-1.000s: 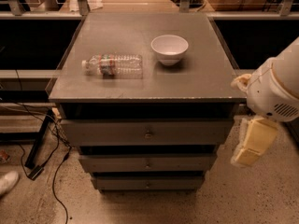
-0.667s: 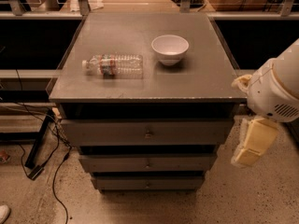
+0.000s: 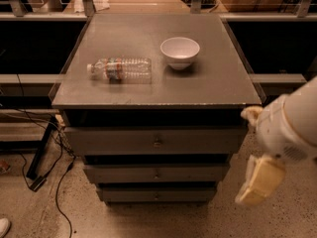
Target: Open middle drawer
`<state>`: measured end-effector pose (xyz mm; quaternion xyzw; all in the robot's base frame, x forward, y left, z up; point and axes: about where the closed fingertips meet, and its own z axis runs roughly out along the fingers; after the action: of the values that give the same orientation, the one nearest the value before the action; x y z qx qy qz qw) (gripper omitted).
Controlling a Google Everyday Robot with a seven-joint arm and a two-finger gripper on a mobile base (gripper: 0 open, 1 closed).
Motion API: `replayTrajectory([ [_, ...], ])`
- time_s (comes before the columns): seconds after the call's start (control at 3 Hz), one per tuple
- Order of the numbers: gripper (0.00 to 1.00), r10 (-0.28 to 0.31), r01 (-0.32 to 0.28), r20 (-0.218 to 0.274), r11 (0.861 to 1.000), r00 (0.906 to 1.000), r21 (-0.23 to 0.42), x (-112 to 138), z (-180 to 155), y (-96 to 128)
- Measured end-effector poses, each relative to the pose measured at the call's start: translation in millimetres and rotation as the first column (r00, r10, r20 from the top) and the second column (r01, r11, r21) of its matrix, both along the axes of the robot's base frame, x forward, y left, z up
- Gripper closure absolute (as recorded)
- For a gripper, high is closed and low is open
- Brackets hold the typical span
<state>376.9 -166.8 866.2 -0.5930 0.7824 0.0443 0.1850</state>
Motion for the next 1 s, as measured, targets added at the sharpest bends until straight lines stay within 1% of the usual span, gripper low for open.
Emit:
replayTrajectory([
  [0.33, 0.00, -0.004, 0.007, -0.071, 0.999, 0.9975, 0.047, -30, -61, 13],
  [0.67, 0.00, 0.017, -0.005, -0.146, 0.997, 0.9891, 0.081, -59, -115, 30],
  [1.0, 0.00, 0.017, -0.005, -0.147, 0.997, 0.9890, 0.081, -59, -115, 30],
])
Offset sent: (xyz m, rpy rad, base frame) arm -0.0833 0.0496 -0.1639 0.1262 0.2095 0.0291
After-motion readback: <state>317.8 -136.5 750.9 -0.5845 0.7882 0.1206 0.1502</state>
